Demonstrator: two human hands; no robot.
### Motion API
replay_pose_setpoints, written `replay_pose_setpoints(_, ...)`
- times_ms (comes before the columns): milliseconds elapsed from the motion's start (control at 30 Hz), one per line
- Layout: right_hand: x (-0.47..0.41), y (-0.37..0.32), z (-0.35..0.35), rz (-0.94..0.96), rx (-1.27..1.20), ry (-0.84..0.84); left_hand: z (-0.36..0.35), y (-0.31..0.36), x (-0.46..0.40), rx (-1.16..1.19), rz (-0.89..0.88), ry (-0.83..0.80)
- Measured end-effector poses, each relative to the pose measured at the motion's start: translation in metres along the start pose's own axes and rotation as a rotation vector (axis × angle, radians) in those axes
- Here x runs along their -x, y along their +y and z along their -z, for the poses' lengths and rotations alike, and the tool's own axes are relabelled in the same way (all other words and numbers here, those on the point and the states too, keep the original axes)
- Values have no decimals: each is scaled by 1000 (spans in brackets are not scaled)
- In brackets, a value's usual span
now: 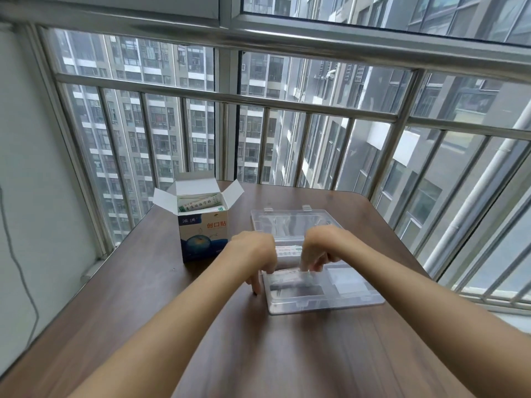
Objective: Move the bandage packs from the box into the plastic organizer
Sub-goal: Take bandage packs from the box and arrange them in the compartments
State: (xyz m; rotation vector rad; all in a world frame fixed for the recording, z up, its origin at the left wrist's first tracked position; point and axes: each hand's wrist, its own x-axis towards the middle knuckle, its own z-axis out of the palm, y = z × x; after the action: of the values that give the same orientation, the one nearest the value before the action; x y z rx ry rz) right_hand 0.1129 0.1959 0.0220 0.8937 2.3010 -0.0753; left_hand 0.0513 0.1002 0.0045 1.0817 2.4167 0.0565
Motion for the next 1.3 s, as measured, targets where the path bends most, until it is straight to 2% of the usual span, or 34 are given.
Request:
replay_pose_setpoints(167,1,6,-4,-13,1,131,-4,-2,-2,-20,-20,112)
replay_pose_setpoints(333,-4,9,-5,-11,7,108,-6,0,-2,-65,-11,117)
replay_pose_setpoints(500,-2,18,-7,146,-51,468,-5,0,-3,-39,-6,129)
replay_pose_setpoints(567,-3,19,-9,236,-79,435,-4,0,-3,-28,1,139)
replay_pose_setpoints(700,-7,22,-13,284,-120,319,-2,-1,-4,-31,-16,160)
replay_pose_setpoints(900,-13,23,-16,279,-176,390,-5,-6,2,-2,-49,190)
replay_pose_setpoints(967,-11,24,-19,277,-171,457,-7,-10,10,-6,-84,300)
replay_pose_setpoints(1067,0,25,-19,307,-195,537,-8,-28,34,83,-104,592)
replay_pose_setpoints(1133,8,24,-11,342,-259,595,-11,-50,48,234,-95,884)
replay_pose_setpoints(1233,19,9,5,456,-385,736,-16,-87,58,386,-59,1430)
replay_pose_setpoints(1267,21,-2,9,512,-412,799,-17,-99,57,485,-29,1529)
replay_pose_setpoints(1300,24,-15,11,572,-422,861,-18,-108,54,618,19,1542)
